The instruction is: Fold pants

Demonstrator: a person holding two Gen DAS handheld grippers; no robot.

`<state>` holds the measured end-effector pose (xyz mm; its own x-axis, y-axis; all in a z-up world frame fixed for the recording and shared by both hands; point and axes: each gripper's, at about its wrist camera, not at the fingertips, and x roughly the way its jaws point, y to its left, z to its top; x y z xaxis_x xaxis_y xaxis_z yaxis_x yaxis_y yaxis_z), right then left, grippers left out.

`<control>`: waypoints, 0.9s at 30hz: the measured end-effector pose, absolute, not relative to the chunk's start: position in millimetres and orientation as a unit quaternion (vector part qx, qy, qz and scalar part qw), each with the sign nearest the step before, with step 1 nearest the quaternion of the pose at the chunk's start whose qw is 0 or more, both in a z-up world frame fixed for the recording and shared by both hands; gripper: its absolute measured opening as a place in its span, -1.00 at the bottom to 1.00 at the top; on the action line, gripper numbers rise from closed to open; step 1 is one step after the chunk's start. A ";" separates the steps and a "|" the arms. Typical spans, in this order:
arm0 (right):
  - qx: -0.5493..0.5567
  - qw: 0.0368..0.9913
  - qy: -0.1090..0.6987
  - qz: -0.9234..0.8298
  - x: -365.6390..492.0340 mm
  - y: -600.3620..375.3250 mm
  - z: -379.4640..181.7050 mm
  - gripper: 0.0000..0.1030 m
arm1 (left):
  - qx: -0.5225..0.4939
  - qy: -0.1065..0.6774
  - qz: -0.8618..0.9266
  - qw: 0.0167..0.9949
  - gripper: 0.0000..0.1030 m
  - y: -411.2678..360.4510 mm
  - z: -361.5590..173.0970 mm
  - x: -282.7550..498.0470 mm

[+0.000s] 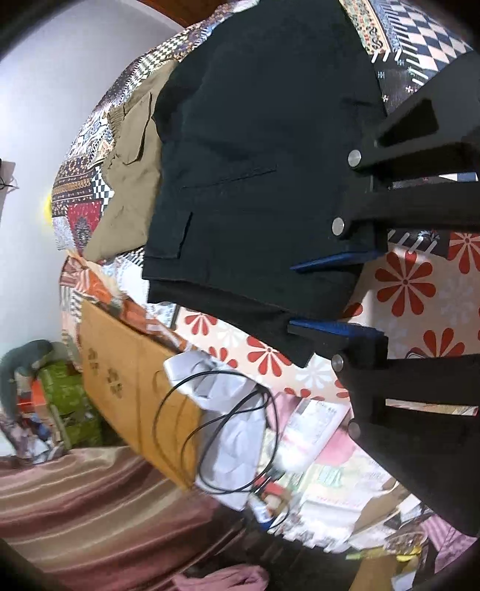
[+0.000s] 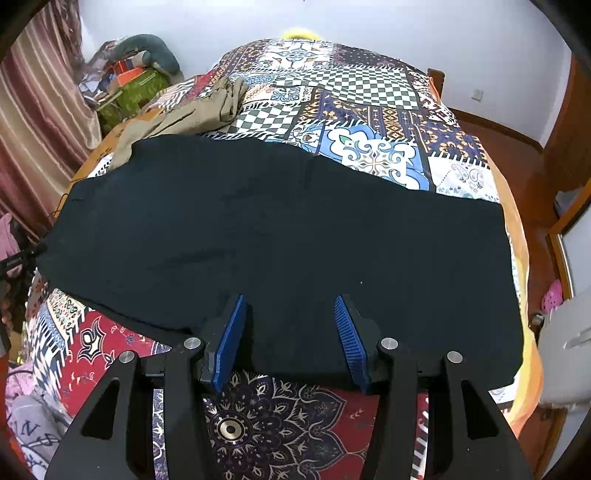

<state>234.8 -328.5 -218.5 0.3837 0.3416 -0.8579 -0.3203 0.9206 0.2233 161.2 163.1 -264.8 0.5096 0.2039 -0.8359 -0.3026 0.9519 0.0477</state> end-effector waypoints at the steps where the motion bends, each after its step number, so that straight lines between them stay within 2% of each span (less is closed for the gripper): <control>1: 0.013 0.832 0.519 0.198 234.8 -330.3 -218.3 -0.05 | -0.047 0.470 0.149 0.869 -0.53 161.3 -264.3 161.1; 8: 0.035 0.830 0.521 0.198 234.4 -337.9 -221.4 -0.02 | -0.033 0.463 0.173 0.869 -0.56 173.0 -264.0 165.4; 13: 0.045 0.832 0.519 0.192 233.6 -338.2 -223.4 0.05 | -0.015 0.479 0.173 0.860 -0.55 175.4 -282.3 169.4; 19: 0.044 0.836 0.517 0.177 232.8 -347.5 -217.2 0.05 | 0.009 0.472 0.172 0.864 -0.50 164.4 -259.2 163.2; 20: 0.043 0.840 0.513 0.171 231.6 -351.3 -215.0 0.05 | 0.006 0.471 0.170 0.866 -0.47 163.3 -253.7 162.5; 24: 0.065 0.857 0.493 0.137 226.4 -380.9 -205.0 0.05 | -0.007 0.445 0.148 0.883 0.02 149.9 -226.2 163.5; 27: 0.074 0.867 0.482 0.098 222.6 -409.2 -201.7 0.05 | -0.001 0.430 0.129 0.894 0.09 132.2 -212.4 170.4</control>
